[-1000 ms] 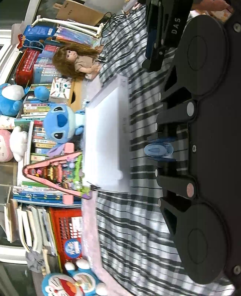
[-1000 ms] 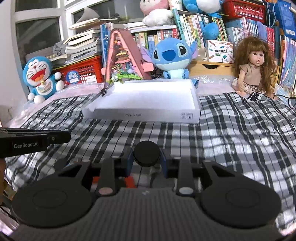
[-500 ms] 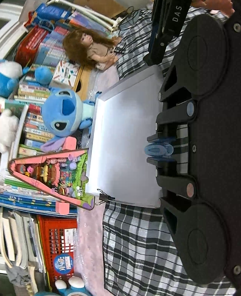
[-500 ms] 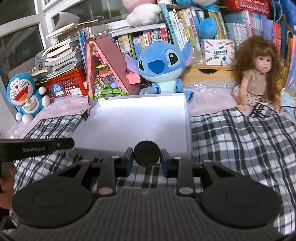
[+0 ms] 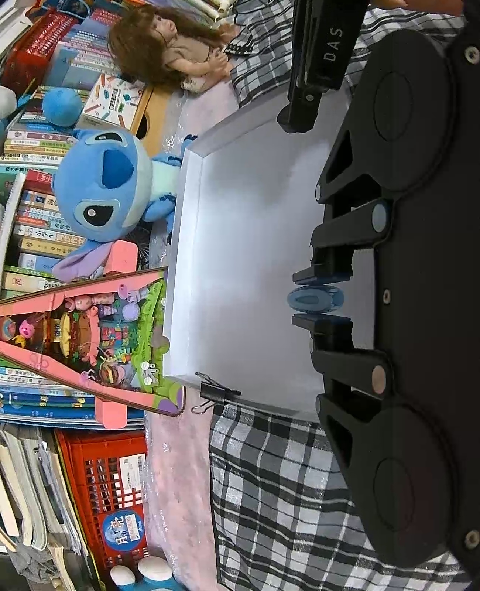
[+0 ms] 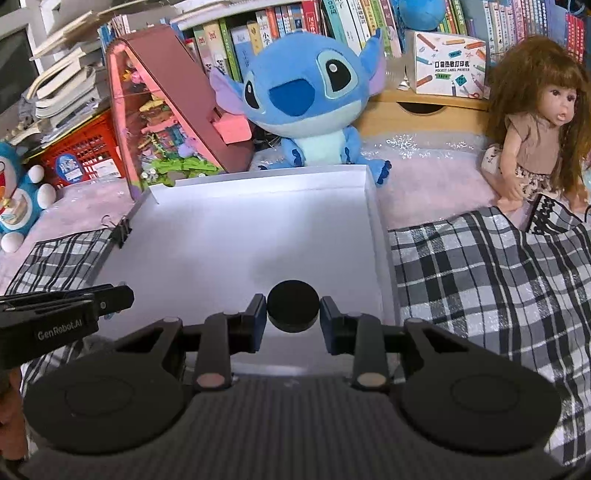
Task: Organize rigid objects
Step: 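Carry the blue piece and black disc over the white tray with both tools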
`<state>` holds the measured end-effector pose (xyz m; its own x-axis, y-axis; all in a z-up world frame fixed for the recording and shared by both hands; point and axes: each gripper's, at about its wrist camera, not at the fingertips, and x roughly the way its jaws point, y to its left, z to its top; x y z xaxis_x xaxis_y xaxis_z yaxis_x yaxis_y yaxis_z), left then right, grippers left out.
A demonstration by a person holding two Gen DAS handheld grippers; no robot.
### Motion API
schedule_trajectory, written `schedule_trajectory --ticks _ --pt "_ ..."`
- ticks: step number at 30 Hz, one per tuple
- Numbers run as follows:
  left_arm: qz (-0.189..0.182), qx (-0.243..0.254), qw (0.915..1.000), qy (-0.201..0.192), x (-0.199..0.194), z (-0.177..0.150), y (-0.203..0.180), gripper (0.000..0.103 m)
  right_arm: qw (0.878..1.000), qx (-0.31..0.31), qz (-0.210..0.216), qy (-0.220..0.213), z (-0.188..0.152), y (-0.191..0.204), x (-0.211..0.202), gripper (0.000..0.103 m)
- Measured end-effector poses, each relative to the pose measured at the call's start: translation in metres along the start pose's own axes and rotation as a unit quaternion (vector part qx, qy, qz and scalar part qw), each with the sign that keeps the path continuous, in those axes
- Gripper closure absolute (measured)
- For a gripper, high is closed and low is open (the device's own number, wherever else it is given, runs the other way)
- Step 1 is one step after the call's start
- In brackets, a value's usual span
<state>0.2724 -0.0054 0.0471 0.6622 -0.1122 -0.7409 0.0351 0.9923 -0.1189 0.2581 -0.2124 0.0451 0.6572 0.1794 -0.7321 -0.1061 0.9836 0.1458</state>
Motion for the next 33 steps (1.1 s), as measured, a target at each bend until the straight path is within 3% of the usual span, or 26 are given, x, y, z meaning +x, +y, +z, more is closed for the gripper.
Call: schedule_trajectory --ticks 12,33 --pt "0.026 -0.001 0.9996 0.008 0.026 -0.003 0.005 0.088 1.0 -0.005 -0.022 0.009 0.001 0.001 0.028 0.067" --pt "0.032 0.002 0.9994 0.011 0.04 -0.004 0.011 0.088 0.999 -0.028 -0.035 0.026 -0.002 0.007 0.048 0.067"
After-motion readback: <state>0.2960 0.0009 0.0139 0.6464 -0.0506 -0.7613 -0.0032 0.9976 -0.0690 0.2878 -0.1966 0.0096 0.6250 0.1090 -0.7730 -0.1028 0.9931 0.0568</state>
